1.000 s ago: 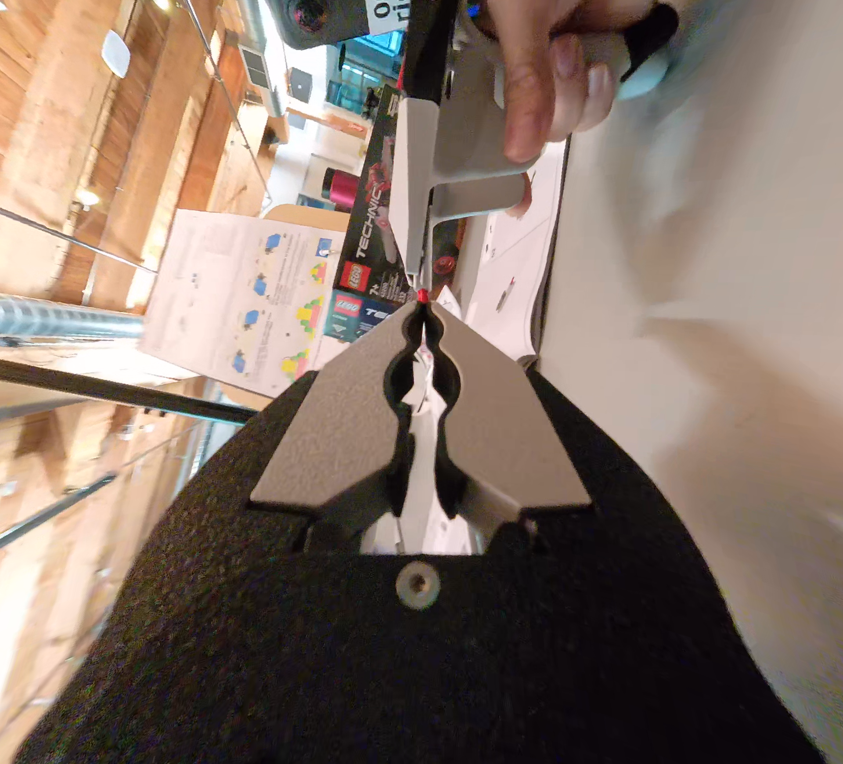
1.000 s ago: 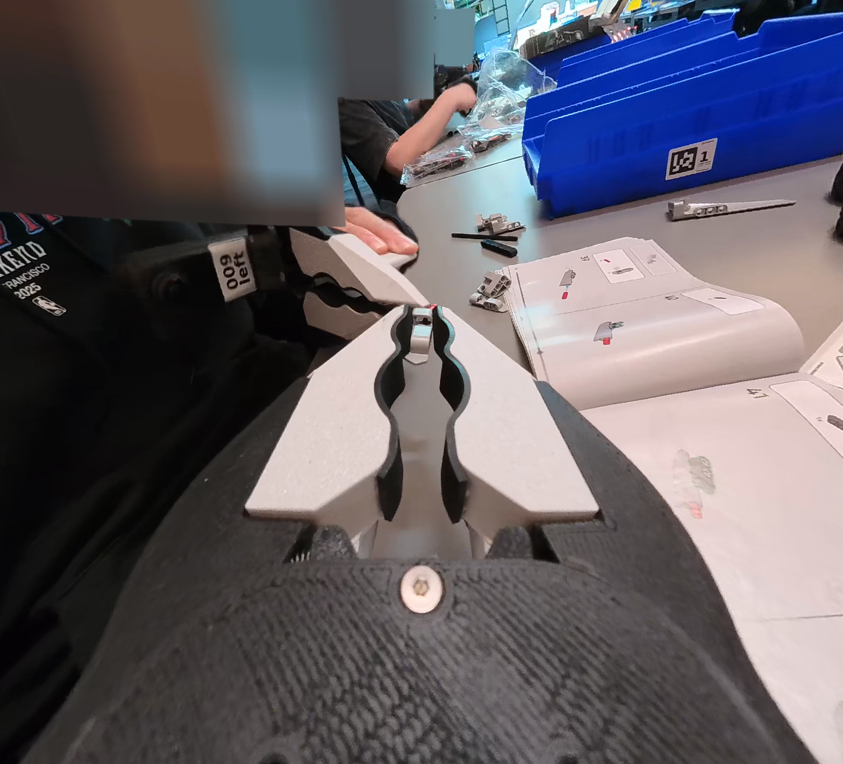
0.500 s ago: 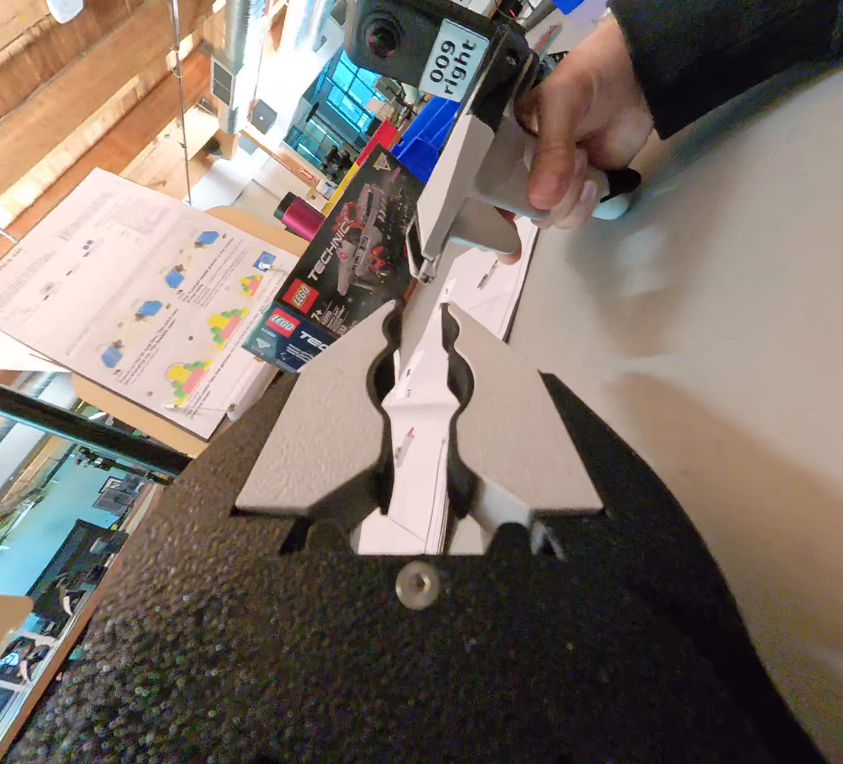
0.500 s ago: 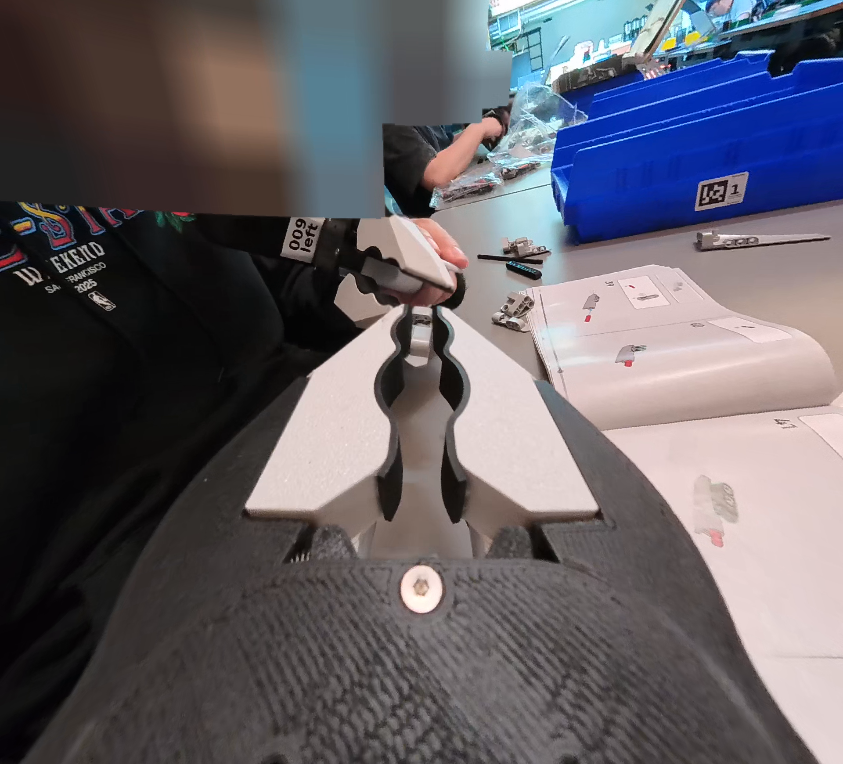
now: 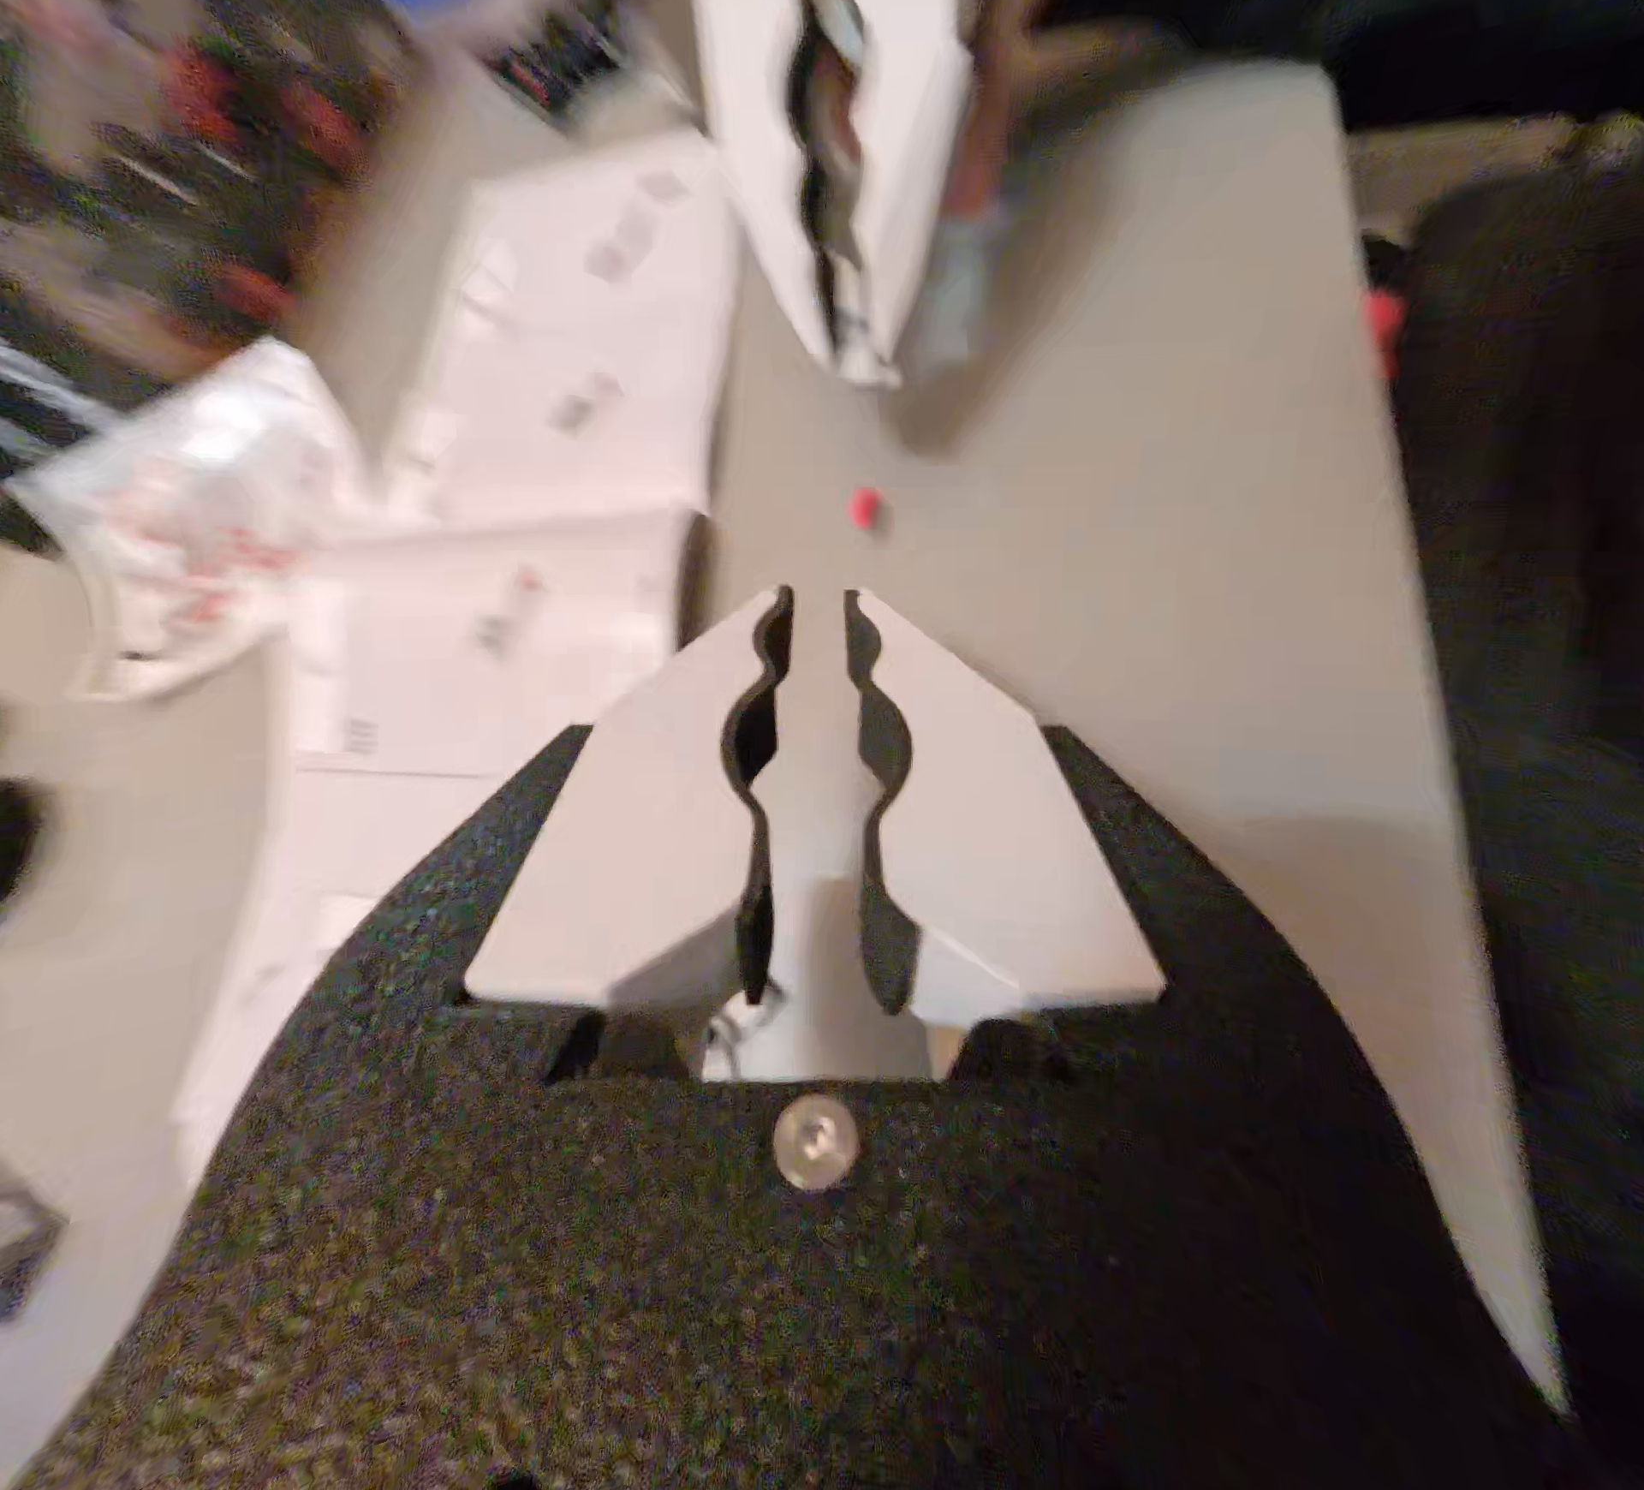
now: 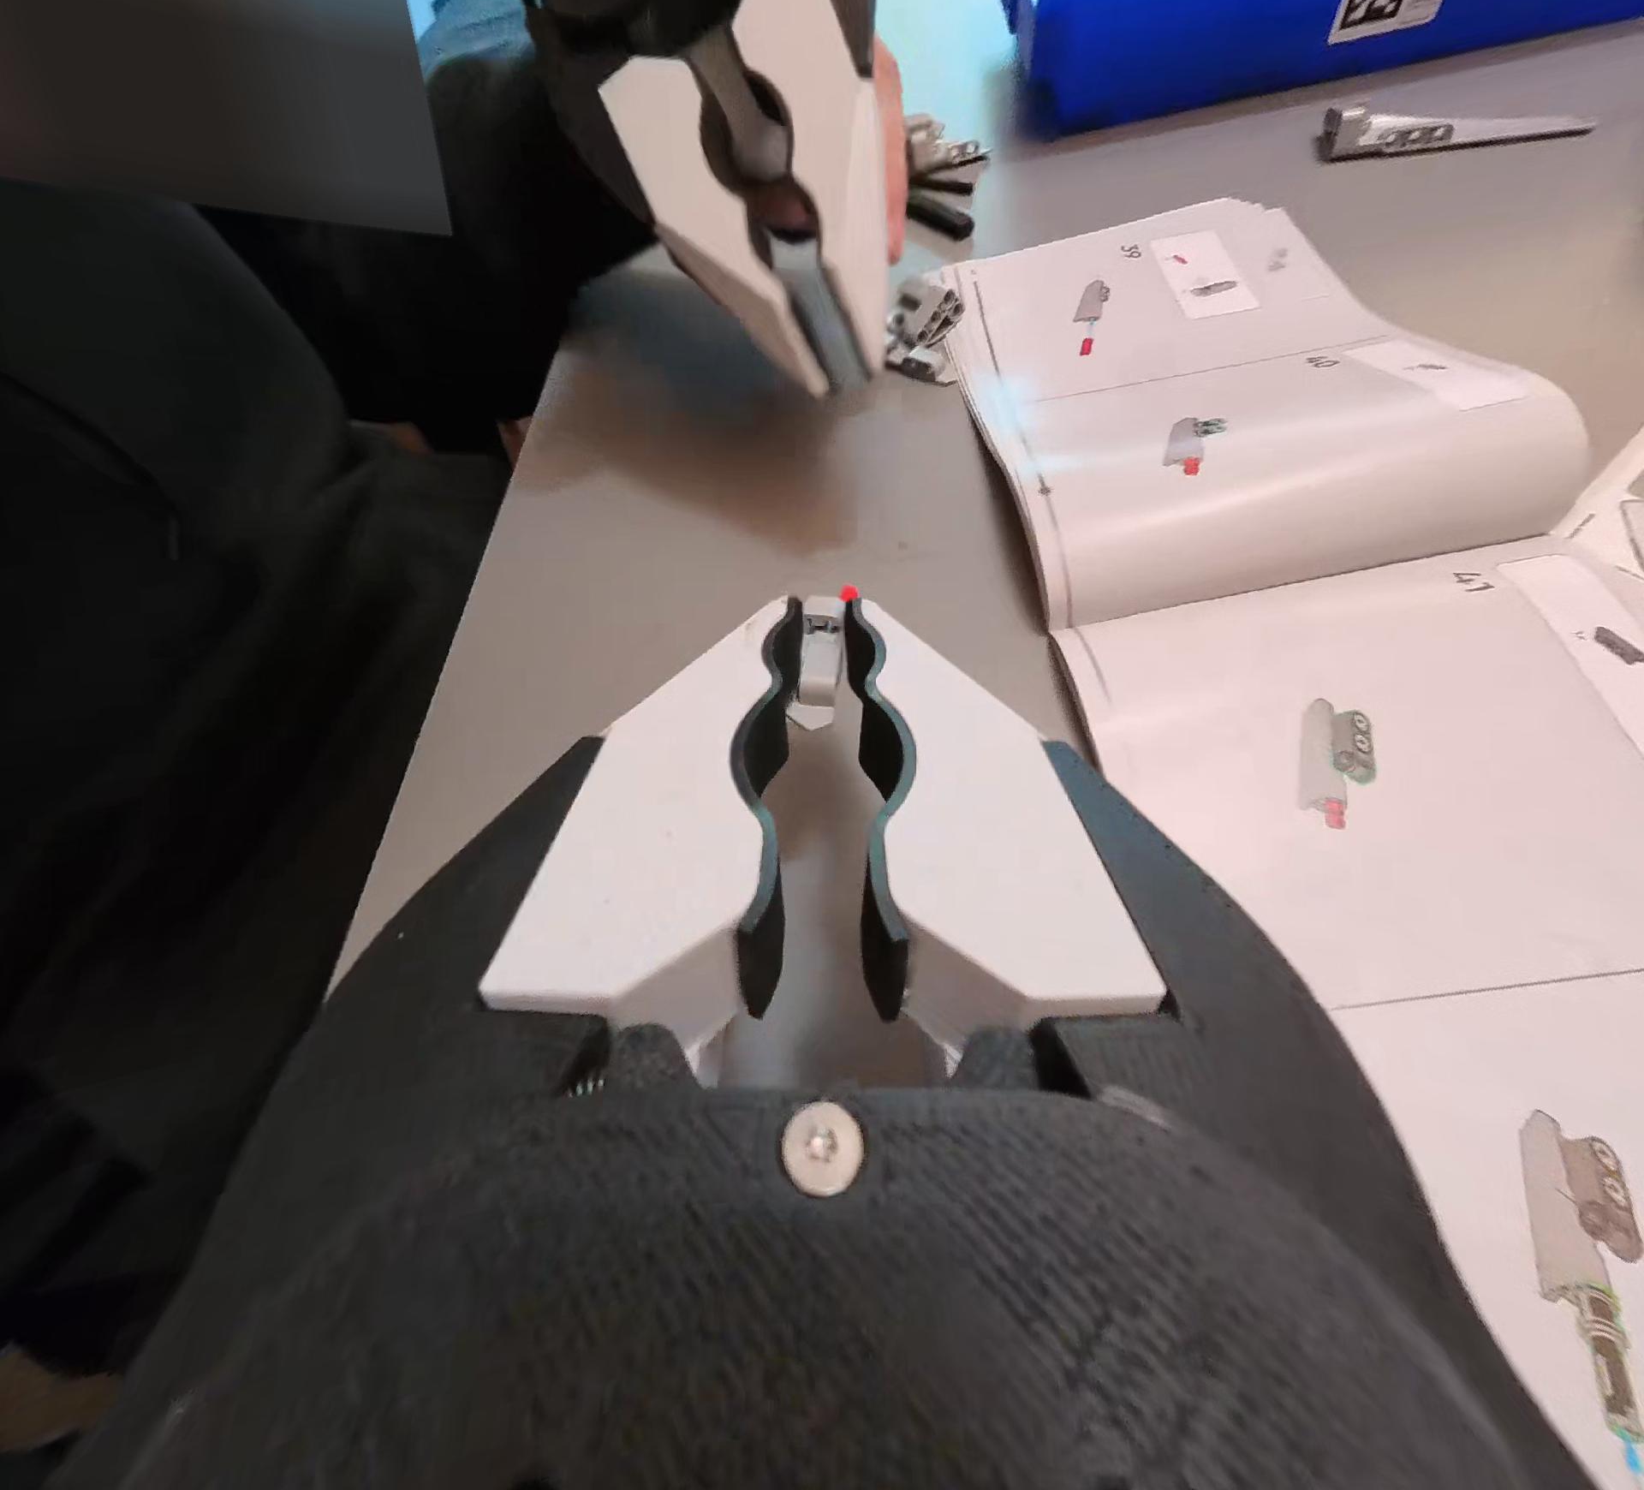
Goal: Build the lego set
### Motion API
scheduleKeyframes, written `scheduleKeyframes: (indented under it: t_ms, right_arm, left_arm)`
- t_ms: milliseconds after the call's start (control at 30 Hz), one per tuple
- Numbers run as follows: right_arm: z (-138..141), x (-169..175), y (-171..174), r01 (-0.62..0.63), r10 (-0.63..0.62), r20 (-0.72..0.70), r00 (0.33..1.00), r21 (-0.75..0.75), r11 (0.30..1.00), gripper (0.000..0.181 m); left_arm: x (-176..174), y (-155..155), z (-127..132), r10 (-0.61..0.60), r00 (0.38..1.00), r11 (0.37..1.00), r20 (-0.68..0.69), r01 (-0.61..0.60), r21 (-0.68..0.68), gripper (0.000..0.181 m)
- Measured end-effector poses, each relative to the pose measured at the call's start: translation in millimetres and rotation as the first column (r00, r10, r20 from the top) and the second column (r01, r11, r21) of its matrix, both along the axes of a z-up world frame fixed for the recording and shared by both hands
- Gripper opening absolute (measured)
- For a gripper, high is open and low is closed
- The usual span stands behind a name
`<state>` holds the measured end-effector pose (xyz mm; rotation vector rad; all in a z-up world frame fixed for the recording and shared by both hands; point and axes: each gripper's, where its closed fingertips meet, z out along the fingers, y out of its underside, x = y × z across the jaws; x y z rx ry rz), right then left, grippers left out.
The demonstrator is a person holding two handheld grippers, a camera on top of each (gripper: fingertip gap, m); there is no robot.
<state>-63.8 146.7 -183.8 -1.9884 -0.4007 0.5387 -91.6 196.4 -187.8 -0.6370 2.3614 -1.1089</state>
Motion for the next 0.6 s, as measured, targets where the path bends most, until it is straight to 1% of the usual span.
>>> scheduleKeyframes:
  t_ms: [33, 67, 100, 133, 167, 233, 300, 367, 433, 467, 533, 567, 600]
  right_arm:
    - [-3, 1, -1, 0.003, -0.002, 0.009, 1.0, -0.016, 1.0, 0.008]
    - [-8, 4, 0, 0.022, -0.021, 0.037, 0.999, -0.038, 0.999, 0.008]
    - [-15, 6, -1, 0.034, -0.029, 0.069, 0.997, -0.07, 0.997, 0.008]
    - [-20, 8, -1, 0.051, -0.042, 0.1, 0.994, -0.095, 0.994, 0.008]
    - [-24, 10, -1, 0.062, -0.048, 0.119, 0.992, -0.11, 0.992, 0.008]
    - [-25, 10, -4, 0.053, -0.039, 0.116, 0.992, -0.12, 0.991, 0.008]
    - [-25, 13, -6, 0.069, -0.056, 0.112, 0.992, -0.122, 0.99, 0.009]
    - [-22, 17, -10, 0.083, -0.07, 0.113, 0.991, -0.116, 0.99, 0.009]
    - [-21, 23, -14, 0.113, -0.099, 0.127, 0.987, -0.109, 0.988, 0.009]
    - [-22, 25, -17, 0.126, -0.112, 0.124, 0.986, -0.11, 0.986, 0.009]
    - [-26, 27, -21, 0.144, -0.129, 0.118, 0.985, -0.127, 0.981, 0.009]
    - [-26, 27, -23, 0.142, -0.127, 0.126, 0.984, -0.126, 0.982, 0.009]
    - [-26, 26, -25, 0.136, -0.121, 0.129, 0.984, -0.123, 0.983, 0.009]
  left_arm:
    - [-9, -2, -12, -0.014, 0.995, 0.999, -0.099, 0.018, 0.032, 0.012]
    - [-5, -1, -20, 0.028, 0.993, 0.997, -0.115, -0.02, 0.07, 0.015]
    - [3, -5, -24, 0.059, 0.995, 0.995, -0.075, -0.053, 0.08, 0.018]
    - [9, -13, -27, 0.057, 0.997, 0.997, -0.048, -0.054, 0.062, 0.022]
    - [15, -20, -29, 0.076, 0.996, 0.996, -0.042, -0.074, 0.038, 0.02]
    - [16, -34, -36, 0.058, 0.994, 0.998, -0.091, -0.057, 0.022, 0.02]
    - [24, -39, -36, 0.093, 0.99, 0.996, -0.102, -0.092, 0.019, 0.02]
    - [24, -56, -31, 0.086, 0.982, 0.993, -0.167, -0.098, -0.07, 0.021]
    - [24, -70, -31, 0.091, 0.975, 0.988, -0.202, -0.114, -0.104, 0.023]
    - [25, -75, -33, 0.105, 0.974, 0.988, -0.201, -0.125, -0.086, 0.024]
    - [32, -74, -39, 0.174, 0.969, 0.984, -0.177, -0.18, -0.017, 0.023]
    - [35, -72, -42, 0.201, 0.966, 0.979, -0.165, -0.201, 0.018, 0.022]
    - [36, -73, -42, 0.208, 0.965, 0.978, -0.159, -0.207, 0.021, 0.016]
